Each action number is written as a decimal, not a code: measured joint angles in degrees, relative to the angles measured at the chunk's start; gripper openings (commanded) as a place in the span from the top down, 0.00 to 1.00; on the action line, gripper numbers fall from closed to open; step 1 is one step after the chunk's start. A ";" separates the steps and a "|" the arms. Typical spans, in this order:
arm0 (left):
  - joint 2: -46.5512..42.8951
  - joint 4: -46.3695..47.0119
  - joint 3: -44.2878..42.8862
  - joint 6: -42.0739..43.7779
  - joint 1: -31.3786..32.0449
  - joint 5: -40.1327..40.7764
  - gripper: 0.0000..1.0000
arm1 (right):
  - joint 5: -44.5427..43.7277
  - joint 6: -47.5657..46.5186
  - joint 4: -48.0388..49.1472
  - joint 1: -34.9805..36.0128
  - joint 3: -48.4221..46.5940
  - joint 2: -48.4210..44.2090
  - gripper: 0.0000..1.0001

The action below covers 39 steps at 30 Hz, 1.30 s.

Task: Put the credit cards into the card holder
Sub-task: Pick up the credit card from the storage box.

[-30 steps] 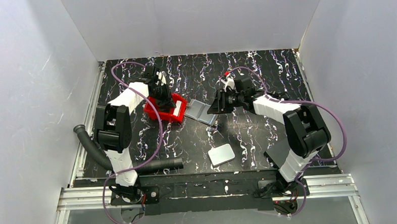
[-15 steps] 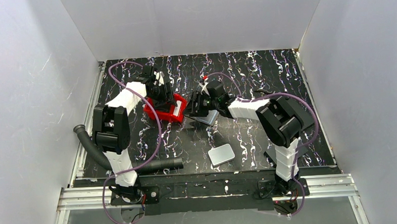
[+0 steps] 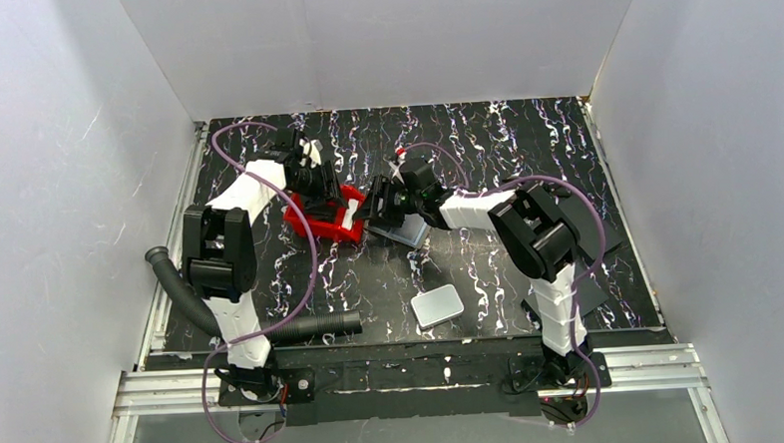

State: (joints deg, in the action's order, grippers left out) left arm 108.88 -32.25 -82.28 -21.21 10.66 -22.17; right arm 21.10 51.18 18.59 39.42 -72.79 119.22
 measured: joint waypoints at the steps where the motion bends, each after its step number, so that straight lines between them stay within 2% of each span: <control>1: 0.22 0.04 -0.13 0.04 0.00 -0.50 0.46 | 0.00 0.11 -0.02 0.07 -0.22 0.24 0.34; 5: 1.03 0.15 -0.17 -0.07 -0.02 -2.21 0.43 | 0.00 0.48 0.48 0.24 -1.40 1.44 0.46; 17: 1.95 0.96 -0.17 -0.48 -2.36 -6.86 0.40 | -0.17 1.86 1.86 0.83 -5.40 5.68 0.58; 23: 3.91 0.92 -1.03 -1.07 -3.43 -9.79 0.39 | -0.04 2.80 2.82 1.44 -6.67 6.95 0.58; 26: 3.93 0.98 -1.05 -1.33 -3.58 -10.10 0.39 | -0.07 3.04 2.84 1.46 -6.67 6.95 0.45; 30: 3.85 1.22 -0.98 -1.40 -3.56 -9.90 0.38 | 0.66 2.95 3.06 1.77 -6.67 6.95 0.37; 33: 3.26 1.33 -0.50 -1.33 -3.56 -8.92 0.36 | 1.36 2.73 3.10 2.10 -6.67 6.95 0.36; 36: 2.10 1.16 -0.13 -1.03 -3.54 -7.17 0.24 | 1.75 2.58 3.48 2.29 -6.67 6.95 0.37; 39: 0.96 0.63 -0.04 -0.74 -3.54 -5.64 0.22 | 1.84 2.58 3.52 2.34 -6.67 6.95 0.39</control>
State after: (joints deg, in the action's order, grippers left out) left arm 109.84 -31.62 -82.32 -21.96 7.11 -27.81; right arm 22.94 53.76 22.11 41.76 -79.46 126.17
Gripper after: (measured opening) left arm 0.757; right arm 0.630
